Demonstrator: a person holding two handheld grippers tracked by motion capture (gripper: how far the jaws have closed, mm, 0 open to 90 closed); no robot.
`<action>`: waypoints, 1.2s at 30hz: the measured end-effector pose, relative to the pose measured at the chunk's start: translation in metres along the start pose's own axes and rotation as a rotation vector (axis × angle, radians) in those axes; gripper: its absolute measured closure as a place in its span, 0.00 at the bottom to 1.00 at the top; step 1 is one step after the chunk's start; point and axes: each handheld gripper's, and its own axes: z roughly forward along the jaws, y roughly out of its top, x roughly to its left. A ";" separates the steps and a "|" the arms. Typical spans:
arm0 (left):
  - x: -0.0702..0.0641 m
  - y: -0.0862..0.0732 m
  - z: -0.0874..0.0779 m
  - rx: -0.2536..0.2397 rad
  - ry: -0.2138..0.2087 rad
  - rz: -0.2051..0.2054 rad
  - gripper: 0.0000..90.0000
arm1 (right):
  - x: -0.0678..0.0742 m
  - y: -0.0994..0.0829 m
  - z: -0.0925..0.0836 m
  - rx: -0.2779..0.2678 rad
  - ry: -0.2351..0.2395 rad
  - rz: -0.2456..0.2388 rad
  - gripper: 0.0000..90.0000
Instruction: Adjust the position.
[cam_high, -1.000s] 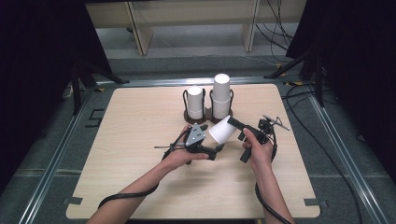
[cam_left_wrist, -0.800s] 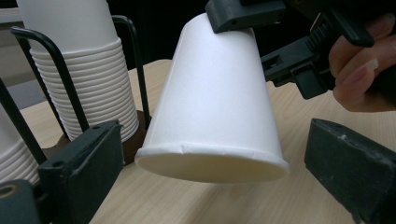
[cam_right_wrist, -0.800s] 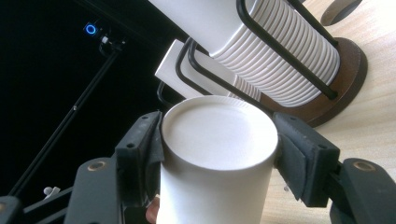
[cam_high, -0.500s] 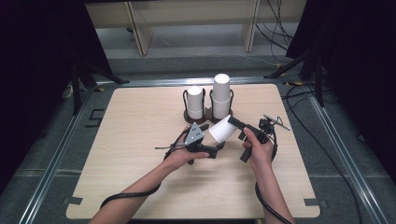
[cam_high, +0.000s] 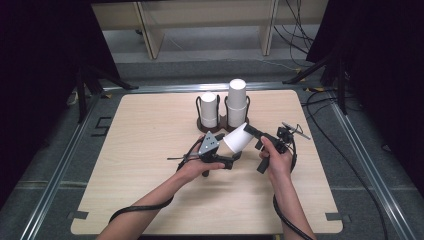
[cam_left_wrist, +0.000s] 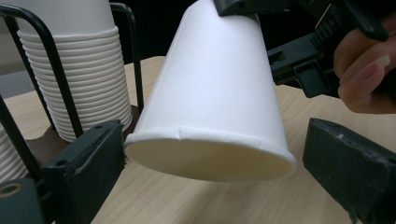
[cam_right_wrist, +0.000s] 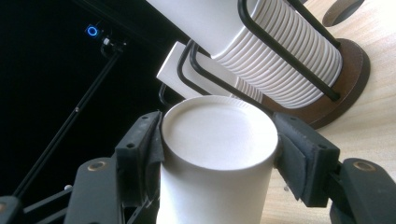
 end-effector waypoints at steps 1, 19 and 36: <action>0.000 0.000 0.001 0.001 0.001 0.002 0.06 | 0.000 0.000 0.000 0.003 0.003 0.001 0.40; 0.001 -0.002 0.006 0.004 0.000 0.012 0.09 | 0.000 0.000 0.001 -0.001 0.005 0.006 0.40; 0.001 -0.003 0.008 0.004 0.010 0.002 0.15 | -0.001 -0.001 0.001 0.000 0.004 0.009 0.40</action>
